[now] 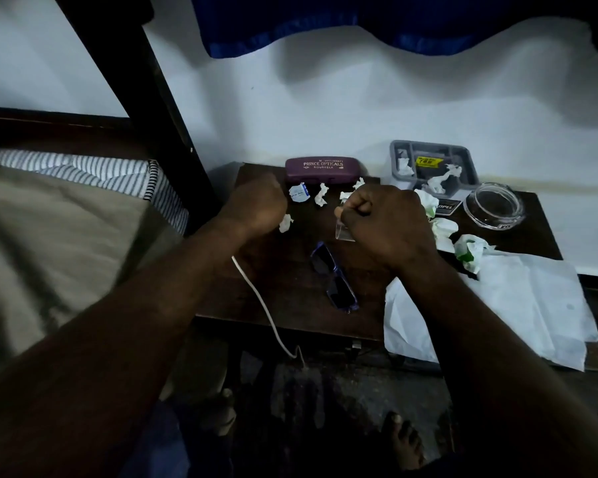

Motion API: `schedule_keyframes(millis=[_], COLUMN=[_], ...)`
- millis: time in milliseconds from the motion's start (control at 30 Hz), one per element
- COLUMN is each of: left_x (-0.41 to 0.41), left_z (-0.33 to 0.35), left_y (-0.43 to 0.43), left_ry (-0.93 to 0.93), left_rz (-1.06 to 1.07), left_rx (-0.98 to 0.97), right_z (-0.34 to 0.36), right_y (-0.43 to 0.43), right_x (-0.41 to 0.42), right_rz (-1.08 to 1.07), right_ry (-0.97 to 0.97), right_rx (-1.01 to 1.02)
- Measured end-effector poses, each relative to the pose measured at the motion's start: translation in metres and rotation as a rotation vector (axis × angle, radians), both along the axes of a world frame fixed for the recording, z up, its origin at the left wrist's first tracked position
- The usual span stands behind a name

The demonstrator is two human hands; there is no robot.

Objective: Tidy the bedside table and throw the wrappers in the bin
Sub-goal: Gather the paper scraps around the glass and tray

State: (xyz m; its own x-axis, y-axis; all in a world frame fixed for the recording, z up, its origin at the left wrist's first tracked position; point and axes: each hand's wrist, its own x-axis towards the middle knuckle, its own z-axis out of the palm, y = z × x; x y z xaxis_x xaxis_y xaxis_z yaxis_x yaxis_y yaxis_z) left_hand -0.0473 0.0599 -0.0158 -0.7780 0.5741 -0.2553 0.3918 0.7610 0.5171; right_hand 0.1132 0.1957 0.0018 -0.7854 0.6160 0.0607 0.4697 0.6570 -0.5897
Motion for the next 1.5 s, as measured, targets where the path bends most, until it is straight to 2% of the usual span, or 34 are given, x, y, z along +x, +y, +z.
schedule_keyframes(millis=[67,100,200,433,633,800,867,933,1133,1300,1500], left_x=[0.003,0.005,0.011,0.013,0.012,-0.007,-0.009,-0.006,-0.001,0.002,0.000], left_z=[-0.007,-0.010,-0.024,-0.041,-0.024,-0.019,-0.022,-0.032,-0.061,-0.067,-0.054], left_y=[0.000,0.000,0.000,0.002,0.023,0.024,0.028,0.032,0.044,0.036,0.029], left_ry=[-0.005,-0.022,0.144,0.158,0.117,0.270,0.260,0.237,0.320,0.401,0.276], left_rz=[-0.107,-0.079,-0.107,-0.163,-0.011,0.001,-0.017,-0.040,-0.078,-0.130,-0.009], left_rx=[-0.139,-0.144,-0.170,-0.207,0.029,0.225,0.224,0.143,0.041,0.078,0.234], right_z=[0.000,0.000,-0.001,-0.004,-0.021,-0.051,-0.049,-0.046,-0.053,-0.053,-0.053], right_y=[0.001,0.001,0.001,0.005,0.013,0.024,0.028,0.028,0.033,0.038,0.034], right_x=[-0.001,-0.001,-0.002,0.002,0.010,0.026,0.027,0.025,0.025,0.023,0.020], right_rz=[0.000,0.000,-0.003,0.013,0.019,0.059,0.036,0.012,-0.010,-0.046,-0.056], right_ry=[-0.002,-0.004,-0.003,0.041,0.115,0.198,0.286,0.392,0.450,0.496,0.526], right_rx=[0.006,0.010,0.018,0.019,0.051,0.251,0.281,0.281,0.299,0.290,0.267])
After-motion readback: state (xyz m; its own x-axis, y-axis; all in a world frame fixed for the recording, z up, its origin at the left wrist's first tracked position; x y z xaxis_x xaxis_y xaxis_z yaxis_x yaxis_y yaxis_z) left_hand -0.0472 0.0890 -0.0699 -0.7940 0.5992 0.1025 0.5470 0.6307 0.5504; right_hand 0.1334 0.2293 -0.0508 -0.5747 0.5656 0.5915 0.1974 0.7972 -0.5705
